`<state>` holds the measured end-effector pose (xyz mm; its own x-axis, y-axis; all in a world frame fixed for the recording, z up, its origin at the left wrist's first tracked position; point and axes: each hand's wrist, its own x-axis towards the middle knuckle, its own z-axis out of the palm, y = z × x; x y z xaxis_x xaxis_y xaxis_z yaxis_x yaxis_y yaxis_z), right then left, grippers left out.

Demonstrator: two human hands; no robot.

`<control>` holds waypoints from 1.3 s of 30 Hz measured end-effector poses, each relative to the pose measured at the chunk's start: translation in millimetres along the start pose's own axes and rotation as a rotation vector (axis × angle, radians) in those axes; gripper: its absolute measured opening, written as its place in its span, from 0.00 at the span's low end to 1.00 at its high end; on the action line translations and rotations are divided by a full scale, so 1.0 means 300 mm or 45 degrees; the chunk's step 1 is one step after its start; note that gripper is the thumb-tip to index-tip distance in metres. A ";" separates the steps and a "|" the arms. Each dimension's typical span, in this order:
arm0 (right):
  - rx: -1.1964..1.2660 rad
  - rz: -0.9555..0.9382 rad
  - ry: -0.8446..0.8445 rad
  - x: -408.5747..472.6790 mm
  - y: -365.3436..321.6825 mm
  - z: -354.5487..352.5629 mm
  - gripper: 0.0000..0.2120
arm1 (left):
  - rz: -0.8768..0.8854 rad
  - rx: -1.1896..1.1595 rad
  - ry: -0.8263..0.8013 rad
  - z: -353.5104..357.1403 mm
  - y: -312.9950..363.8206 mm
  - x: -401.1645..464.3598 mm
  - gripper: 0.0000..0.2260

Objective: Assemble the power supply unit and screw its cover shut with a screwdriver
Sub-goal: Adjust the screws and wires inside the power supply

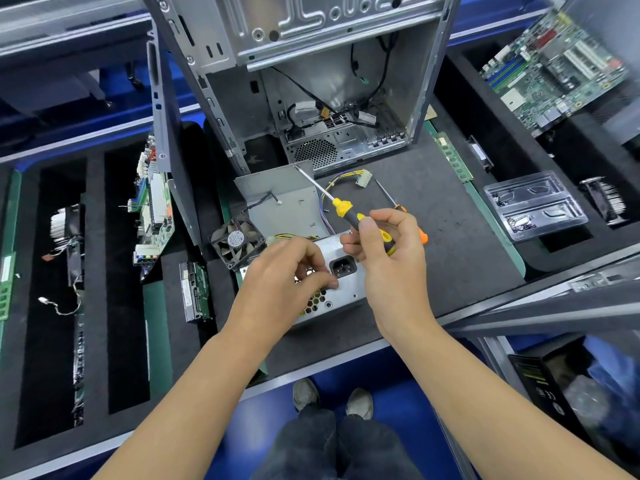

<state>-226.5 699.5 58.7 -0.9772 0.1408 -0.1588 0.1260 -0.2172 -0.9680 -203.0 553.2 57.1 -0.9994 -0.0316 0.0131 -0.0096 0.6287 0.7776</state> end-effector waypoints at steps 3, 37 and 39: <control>0.012 0.001 0.003 0.002 0.003 0.001 0.03 | 0.012 0.043 -0.025 -0.012 0.008 0.005 0.14; 0.035 0.005 0.020 -0.004 -0.001 0.004 0.02 | 0.260 0.597 -0.331 -0.068 0.067 0.045 0.07; 0.033 0.005 0.023 -0.002 -0.002 0.005 0.02 | 0.179 0.637 -0.374 -0.068 0.085 0.063 0.07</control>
<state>-226.2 698.2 59.7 -0.9735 0.1570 -0.1661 0.1250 -0.2428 -0.9620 -221.7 552.6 90.0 -0.9588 0.2499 -0.1350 0.1805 0.9031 0.3896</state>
